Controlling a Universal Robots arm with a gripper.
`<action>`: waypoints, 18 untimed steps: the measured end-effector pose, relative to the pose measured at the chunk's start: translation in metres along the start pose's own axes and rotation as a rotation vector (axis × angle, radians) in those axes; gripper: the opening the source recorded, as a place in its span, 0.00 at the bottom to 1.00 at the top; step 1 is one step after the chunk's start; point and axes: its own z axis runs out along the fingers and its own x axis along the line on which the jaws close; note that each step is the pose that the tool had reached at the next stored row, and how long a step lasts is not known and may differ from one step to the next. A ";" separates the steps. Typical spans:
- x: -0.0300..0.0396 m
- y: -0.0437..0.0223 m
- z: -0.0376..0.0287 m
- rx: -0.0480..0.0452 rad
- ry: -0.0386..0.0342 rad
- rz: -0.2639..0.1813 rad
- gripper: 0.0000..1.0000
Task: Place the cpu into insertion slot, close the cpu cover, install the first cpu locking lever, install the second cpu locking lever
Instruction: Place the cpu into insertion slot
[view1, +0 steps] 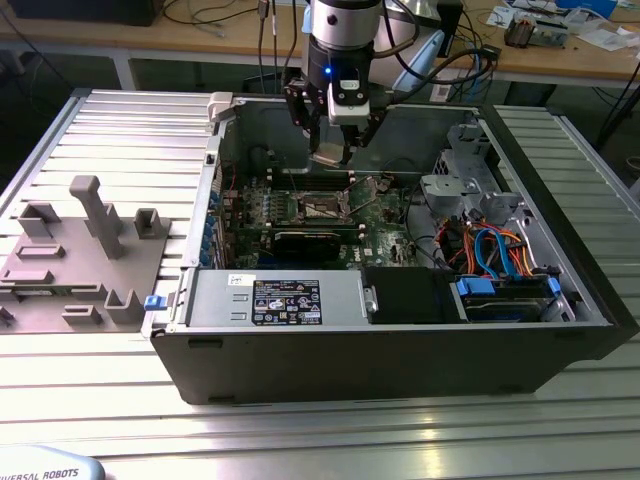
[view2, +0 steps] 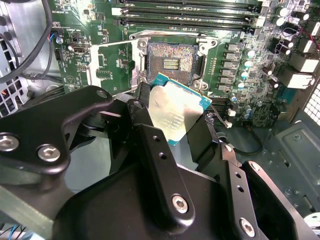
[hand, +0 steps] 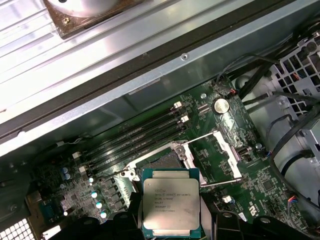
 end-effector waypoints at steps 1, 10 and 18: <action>0.0000 0.0000 0.0000 0.0001 -0.0001 0.001 0.54; 0.0000 0.0000 0.0002 0.0000 -0.0004 0.004 0.54; 0.0000 0.0000 0.0004 -0.0001 -0.0008 0.010 0.54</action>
